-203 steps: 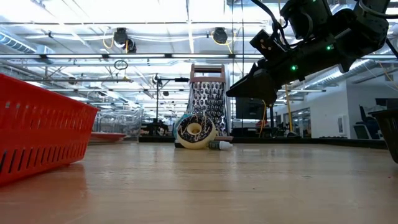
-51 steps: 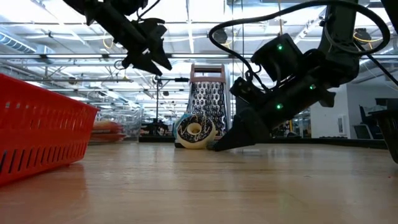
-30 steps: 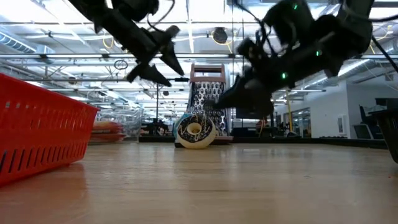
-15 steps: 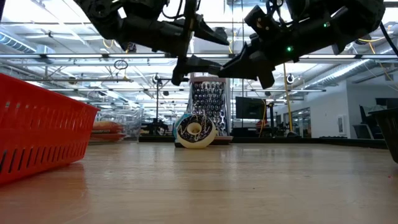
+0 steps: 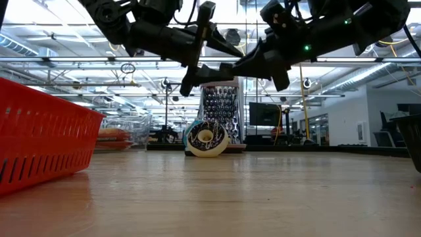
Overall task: Pick & Place Food Item
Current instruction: Put the black food coloring bottle into the red bin
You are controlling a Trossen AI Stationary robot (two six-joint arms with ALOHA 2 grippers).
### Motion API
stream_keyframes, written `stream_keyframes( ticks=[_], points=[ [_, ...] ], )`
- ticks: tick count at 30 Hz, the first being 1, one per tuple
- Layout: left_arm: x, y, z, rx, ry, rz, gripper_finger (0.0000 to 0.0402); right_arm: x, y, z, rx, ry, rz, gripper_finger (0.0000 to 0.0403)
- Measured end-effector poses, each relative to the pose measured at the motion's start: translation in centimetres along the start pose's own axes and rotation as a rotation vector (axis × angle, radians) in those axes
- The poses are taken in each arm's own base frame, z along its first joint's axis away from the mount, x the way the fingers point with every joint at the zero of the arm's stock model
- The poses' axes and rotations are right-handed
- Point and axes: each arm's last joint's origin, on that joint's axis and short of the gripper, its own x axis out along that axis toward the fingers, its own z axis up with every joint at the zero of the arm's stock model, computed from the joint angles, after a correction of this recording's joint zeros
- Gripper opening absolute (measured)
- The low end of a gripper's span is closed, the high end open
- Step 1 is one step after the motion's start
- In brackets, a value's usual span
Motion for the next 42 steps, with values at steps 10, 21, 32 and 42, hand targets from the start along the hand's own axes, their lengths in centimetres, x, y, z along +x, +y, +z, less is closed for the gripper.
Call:
stream_keyframes(
  ticks=[10, 21, 32, 42],
  points=[
    [0.0, -0.1, -0.1, -0.01, 0.029, -0.031, 0.0234, 0.0, -0.1, -0.1, -0.014, 0.021, -0.02, 0.0068],
    [0.0, 0.1, -0.1, -0.002, 0.031, -0.019, 0.0103, 0.0, -0.1, -0.1, -0.014, 0.016, -0.019, 0.0075],
    [-0.1, 0.0, -0.1, 0.095, 0.026, -0.011, 0.0075, -0.1, 0.1, -0.1, 0.131, 0.021, -0.01, 0.0082],
    [-3.9, -2.6, 1.8, 0.225, 0.063, -0.02, 0.0063, -2.5, -0.8, 1.6, 0.171, 0.008, 0.008, 0.0104]
  ],
)
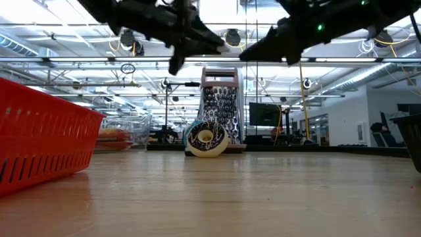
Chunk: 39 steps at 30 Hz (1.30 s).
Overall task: Pick & Place Food Item
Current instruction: Put the black food coloring bottle into the red bin
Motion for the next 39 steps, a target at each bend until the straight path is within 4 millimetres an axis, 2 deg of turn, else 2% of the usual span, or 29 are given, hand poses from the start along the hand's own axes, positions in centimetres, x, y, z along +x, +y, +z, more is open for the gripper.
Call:
stream_keyframes(
  ticks=[3, 6, 10, 14, 18, 24, 30, 34, 39],
  points=[
    [-1.6, -1.3, 0.3, 0.047, 0.028, -0.022, 0.0066, -1.1, -0.6, 0.2, 0.038, 0.005, 0.012, 0.0104],
    [-2.7, -2.7, -0.7, 0.078, 0.162, -0.093, 0.0063, -2.1, -1.3, 0.3, 0.094, -0.015, 0.011, 0.0104],
    [-4.0, -4.9, -3.6, 0.048, 0.423, -0.182, 0.0064, -3.3, -1.9, -0.4, 0.134, -0.012, 0.014, 0.0104],
    [-4.9, -6.9, -7.4, 0.02, 0.654, -0.112, 0.0065, -4.1, -2.5, -0.7, 0.151, -0.037, 0.006, 0.0104],
    [-5.5, -8.5, -10.4, -0.045, 0.782, -0.002, 0.0066, -4.5, -2.7, -0.9, 0.168, -0.047, 0.003, 0.0105],
    [-6.4, -11.1, -13.2, -0.099, 0.866, -0.018, 0.0066, -4.5, -2.7, -1.0, 0.182, -0.048, 0.002, 0.0105],
    [-6.8, -12.4, -15.1, -0.099, 0.943, -0.032, 0.0067, -4.5, -2.7, -0.9, 0.185, -0.053, 0.0, 0.0105],
    [-6.6, -12.3, -16.1, -0.092, 0.972, 0.015, 0.0067, -4.5, -2.7, -0.9, 0.186, -0.053, 0.001, 0.0105],
    [-6.2, -11.8, -16.3, -0.132, 0.979, 0.068, 0.0086, -4.5, -2.7, -0.9, 0.185, -0.052, 0.001, 0.0105]
  ],
)
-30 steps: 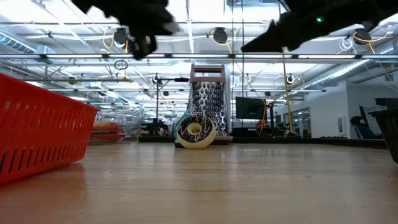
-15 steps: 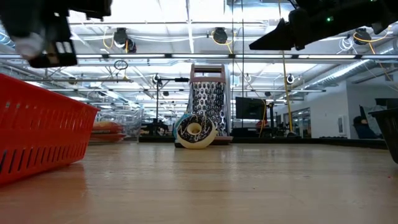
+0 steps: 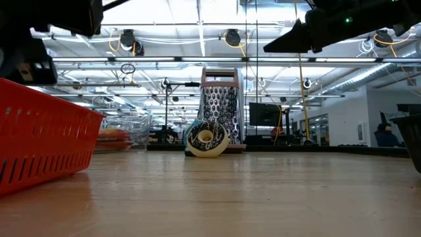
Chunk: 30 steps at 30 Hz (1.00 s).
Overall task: Pick & Place Food Item
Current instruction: Put the black food coloring bottle into the red bin, then put the black doughnut into the black bin
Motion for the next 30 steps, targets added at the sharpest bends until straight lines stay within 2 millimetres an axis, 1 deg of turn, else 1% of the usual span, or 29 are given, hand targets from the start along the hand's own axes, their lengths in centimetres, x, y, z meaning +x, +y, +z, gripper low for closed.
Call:
stream_keyframes(
  ticks=[5, 10, 13, 15, 17, 21, 25, 28, 30],
  points=[
    [0.0, 0.3, -0.1, -0.013, 0.014, 0.022, 0.0124, 0.0, 0.0, -0.1, -0.004, 0.005, 0.002, 0.0108],
    [0.0, 0.3, -0.1, -0.012, 0.017, 0.026, 0.0153, 0.0, 0.0, 0.0, -0.037, -0.001, -0.002, 0.0108],
    [-0.3, 0.6, 0.4, -0.015, 0.033, -0.002, 0.0165, 0.0, -0.1, 0.1, -0.056, -0.007, -0.004, 0.0107],
    [-0.9, 0.5, 1.0, 0.038, -0.009, -0.03, 0.017, 0.1, -0.1, 0.1, -0.059, -0.008, -0.007, 0.0105],
    [-1.9, -0.1, 1.6, 0.164, -0.153, -0.051, 0.0173, 0.2, -0.4, 0.0, -0.069, -0.006, -0.021, 0.0105],
    [-5.6, -1.0, 2.4, 0.381, -0.418, -0.067, 0.0175, 0.9, -0.6, -0.5, 0.034, 0.022, -0.041, 0.0106],
    [-8.6, -0.7, 2.8, 0.543, -0.625, 0.055, 0.0175, 1.9, -0.7, -1.1, 0.203, 0.027, -0.075, 0.0106],
    [-10.9, -0.4, 3.6, 0.639, -0.755, 0.066, 0.0175, 3.1, -0.8, -1.8, 0.337, 0.017, -0.064, 0.0104],
    [-11.5, 0.4, 4.4, 0.699, -0.811, 0.045, 0.0175, 4.0, -0.7, -2.7, 0.375, 0.039, -0.003, 0.0106]
  ],
)
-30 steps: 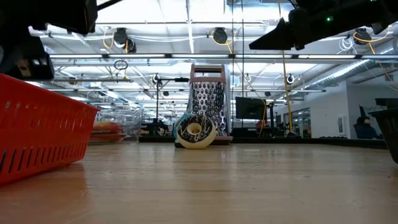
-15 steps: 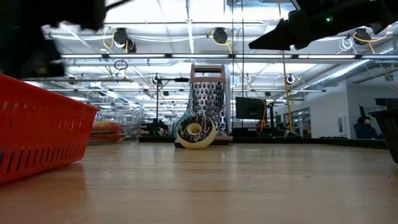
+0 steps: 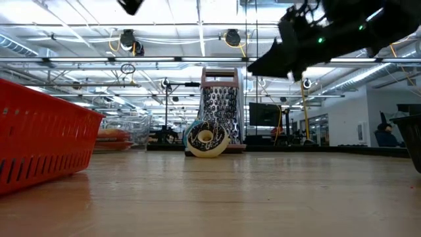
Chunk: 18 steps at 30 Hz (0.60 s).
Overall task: Pick & Place Food Item
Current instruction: Put the black doughnut into the black bin
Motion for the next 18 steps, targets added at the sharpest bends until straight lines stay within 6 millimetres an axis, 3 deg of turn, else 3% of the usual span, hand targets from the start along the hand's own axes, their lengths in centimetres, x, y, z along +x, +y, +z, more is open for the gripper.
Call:
stream_keyframes(
  ticks=[5, 11, 18],
  points=[
    [0.0, 3.7, -0.8, 0.06, -0.064, -0.076, 0.0175, 2.0, -1.1, -2.1, 0.068, 0.097, 0.055, 0.0139],
    [-0.2, 8.0, -3.9, 0.005, -0.15, 0.008, 0.0175, 4.3, -2.3, -3.8, 0.207, 0.156, 0.044, 0.0219],
    [-0.6, 9.9, -5.5, -0.065, -0.229, 0.023, 0.0175, 7.1, -2.0, -5.6, 0.225, 0.168, 0.125, 0.0266]
  ],
)
